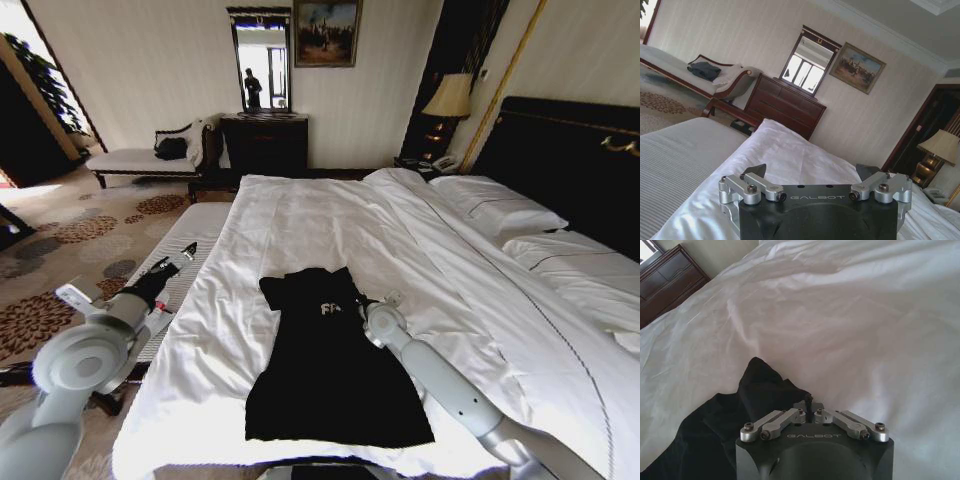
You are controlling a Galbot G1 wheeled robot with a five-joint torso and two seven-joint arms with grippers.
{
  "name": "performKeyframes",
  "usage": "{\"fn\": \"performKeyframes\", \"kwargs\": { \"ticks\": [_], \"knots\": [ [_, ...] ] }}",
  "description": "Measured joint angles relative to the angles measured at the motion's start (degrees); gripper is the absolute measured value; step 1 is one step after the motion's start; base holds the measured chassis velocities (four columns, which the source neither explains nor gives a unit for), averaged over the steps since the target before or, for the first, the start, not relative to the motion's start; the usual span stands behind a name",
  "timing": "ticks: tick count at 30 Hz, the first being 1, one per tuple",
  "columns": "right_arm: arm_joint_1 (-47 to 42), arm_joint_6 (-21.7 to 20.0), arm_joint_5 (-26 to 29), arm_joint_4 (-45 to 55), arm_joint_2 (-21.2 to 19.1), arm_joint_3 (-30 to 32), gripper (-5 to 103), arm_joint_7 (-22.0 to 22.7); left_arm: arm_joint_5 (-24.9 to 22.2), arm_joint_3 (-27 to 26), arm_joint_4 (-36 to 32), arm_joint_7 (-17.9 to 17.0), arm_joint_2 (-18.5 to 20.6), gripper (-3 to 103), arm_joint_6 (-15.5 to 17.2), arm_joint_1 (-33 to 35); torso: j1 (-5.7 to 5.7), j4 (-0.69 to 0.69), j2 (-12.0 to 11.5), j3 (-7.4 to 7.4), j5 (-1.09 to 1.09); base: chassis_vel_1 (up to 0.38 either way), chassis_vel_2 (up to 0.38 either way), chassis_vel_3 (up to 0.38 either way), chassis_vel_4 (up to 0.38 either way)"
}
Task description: Fold the clothes on the bed.
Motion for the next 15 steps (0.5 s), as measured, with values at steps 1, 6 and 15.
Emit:
{"fn": "performKeyframes", "kwargs": {
  "ticks": [1,6,15],
  "knots": [
    [0.09,0.21,-0.01,0.00,-0.13,0.00,4,-0.23,0.04,0.04,0.05,0.01,-0.03,100,-0.01,-0.05,0.00,0.00,0.00,0.00,0.00,0.000,0.000,0.000,0.000],
    [0.66,2.02,-0.08,0.45,-0.84,0.19,1,-2.09,0.29,0.31,0.25,0.03,-0.21,100,-0.06,-0.18,0.00,0.00,0.00,0.00,0.00,0.000,0.000,0.000,0.000],
    [-0.48,3.73,-2.85,0.80,-4.02,2.95,1,-4.52,0.47,0.40,1.14,0.17,-0.09,100,-0.19,-0.60,0.00,0.00,0.00,0.00,0.01,0.000,0.000,0.000,0.000]
  ]
}}
